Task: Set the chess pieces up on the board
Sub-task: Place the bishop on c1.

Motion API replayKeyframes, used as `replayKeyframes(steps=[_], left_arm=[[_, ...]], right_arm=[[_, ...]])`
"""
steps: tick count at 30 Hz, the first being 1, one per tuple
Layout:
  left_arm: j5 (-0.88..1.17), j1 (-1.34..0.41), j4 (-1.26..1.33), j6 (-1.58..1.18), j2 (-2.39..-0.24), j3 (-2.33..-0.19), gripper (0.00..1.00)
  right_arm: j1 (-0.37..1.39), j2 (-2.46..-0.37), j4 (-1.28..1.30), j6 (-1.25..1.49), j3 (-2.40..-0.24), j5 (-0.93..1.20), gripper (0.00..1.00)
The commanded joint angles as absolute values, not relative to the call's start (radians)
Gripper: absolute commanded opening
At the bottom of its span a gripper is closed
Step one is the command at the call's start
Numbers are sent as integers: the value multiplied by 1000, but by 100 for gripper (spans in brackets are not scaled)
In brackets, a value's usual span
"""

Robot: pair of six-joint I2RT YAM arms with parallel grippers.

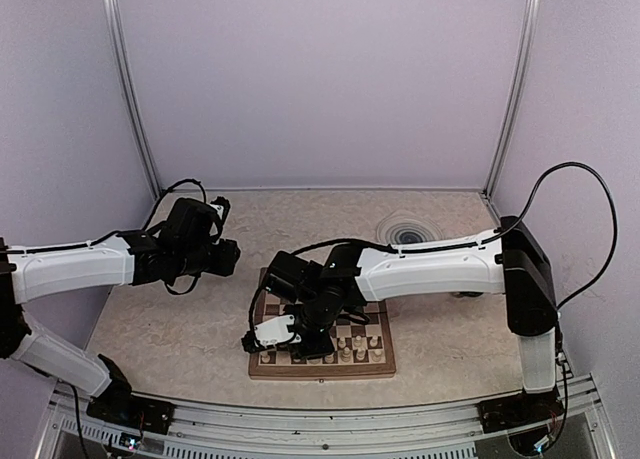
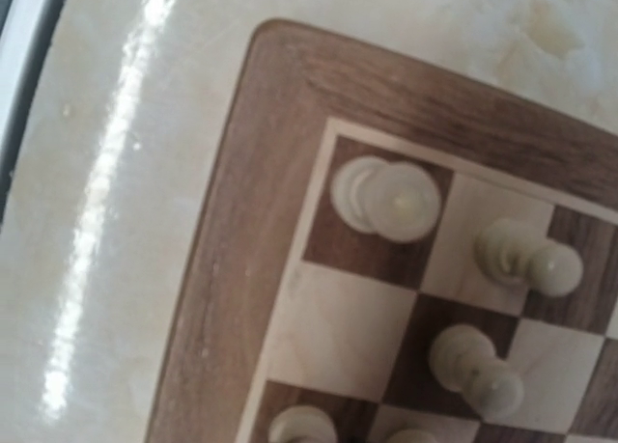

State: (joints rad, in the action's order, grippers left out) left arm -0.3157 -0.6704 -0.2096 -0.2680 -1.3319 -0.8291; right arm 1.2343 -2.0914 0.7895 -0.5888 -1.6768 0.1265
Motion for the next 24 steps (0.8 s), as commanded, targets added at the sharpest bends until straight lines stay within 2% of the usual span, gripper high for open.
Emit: replayKeyframes(steps=[1, 8, 14, 17, 24], left_arm=[[-325, -678, -205, -265, -1342, -843, 50], [-318, -678, -210, -263, -1352, -848, 50], [-191, -683, -196, -223, -1347, -862, 50], [-17, -705, -175, -171, -1362, -889, 51], [20, -808, -304, -49, -1603, -1158, 51]], right_arm=[[1247, -2112, 813, -601, -1697, 145, 9], [1247, -2091, 823, -604, -1714, 135, 25], [1209, -2010, 878, -615, -1787, 209, 32], [1120, -1942, 863, -615, -1776, 321, 32], [802, -1797, 781, -604, -1628, 593, 34]])
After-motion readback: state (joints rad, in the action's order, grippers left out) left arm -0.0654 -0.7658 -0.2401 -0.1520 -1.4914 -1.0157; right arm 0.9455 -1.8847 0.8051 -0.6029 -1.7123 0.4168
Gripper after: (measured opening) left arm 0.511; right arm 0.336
